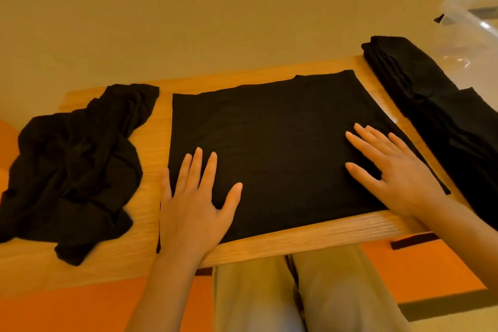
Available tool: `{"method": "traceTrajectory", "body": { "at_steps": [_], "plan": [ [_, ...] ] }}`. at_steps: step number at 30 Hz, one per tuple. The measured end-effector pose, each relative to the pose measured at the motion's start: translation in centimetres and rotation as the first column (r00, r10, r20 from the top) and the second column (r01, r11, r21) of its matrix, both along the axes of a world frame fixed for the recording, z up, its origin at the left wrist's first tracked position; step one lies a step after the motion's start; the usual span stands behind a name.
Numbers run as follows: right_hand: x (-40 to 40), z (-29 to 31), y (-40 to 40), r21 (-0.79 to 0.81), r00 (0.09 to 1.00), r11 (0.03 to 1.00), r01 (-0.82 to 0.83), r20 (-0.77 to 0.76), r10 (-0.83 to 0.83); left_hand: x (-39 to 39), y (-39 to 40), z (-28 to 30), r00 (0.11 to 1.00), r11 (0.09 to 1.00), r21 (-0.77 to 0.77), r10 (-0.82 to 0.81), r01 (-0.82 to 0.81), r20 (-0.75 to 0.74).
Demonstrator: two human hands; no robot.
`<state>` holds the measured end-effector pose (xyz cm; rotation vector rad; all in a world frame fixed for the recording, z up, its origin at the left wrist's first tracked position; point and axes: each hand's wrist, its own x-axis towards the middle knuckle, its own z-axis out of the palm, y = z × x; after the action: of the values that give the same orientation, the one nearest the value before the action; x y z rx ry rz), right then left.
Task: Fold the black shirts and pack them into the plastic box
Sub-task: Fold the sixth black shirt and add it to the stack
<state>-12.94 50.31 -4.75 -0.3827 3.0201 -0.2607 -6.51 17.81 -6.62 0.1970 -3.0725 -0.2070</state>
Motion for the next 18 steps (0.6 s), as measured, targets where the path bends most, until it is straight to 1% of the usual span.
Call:
{"method": "traceTrajectory", "body": {
  "at_steps": [6, 13, 16, 18],
  "plan": [
    [0.3, 0.1, -0.1, 0.008, 1.000, 1.000, 0.024, 0.010, -0.024, 0.0, -0.1, -0.2, 1.000, 1.000, 0.006, 0.001, -0.001, -0.002],
    [0.1, -0.1, 0.1, 0.012, 1.000, 1.000, 0.008, 0.003, -0.008, -0.3, -0.2, -0.1, 1.000, 1.000, 0.022, 0.006, -0.006, -0.018],
    [0.4, 0.5, 0.4, 0.030, 0.999, 0.999, 0.016, 0.046, -0.018, -0.3, -0.3, 0.1, 1.000, 1.000, 0.020, -0.003, 0.003, -0.010],
    [0.8, 0.9, 0.8, 0.056, 0.997, 0.998, 0.002, 0.073, -0.006, 0.0, -0.5, 0.4, 1.000, 0.998, 0.054, -0.013, 0.015, -0.025]
  ]
}}
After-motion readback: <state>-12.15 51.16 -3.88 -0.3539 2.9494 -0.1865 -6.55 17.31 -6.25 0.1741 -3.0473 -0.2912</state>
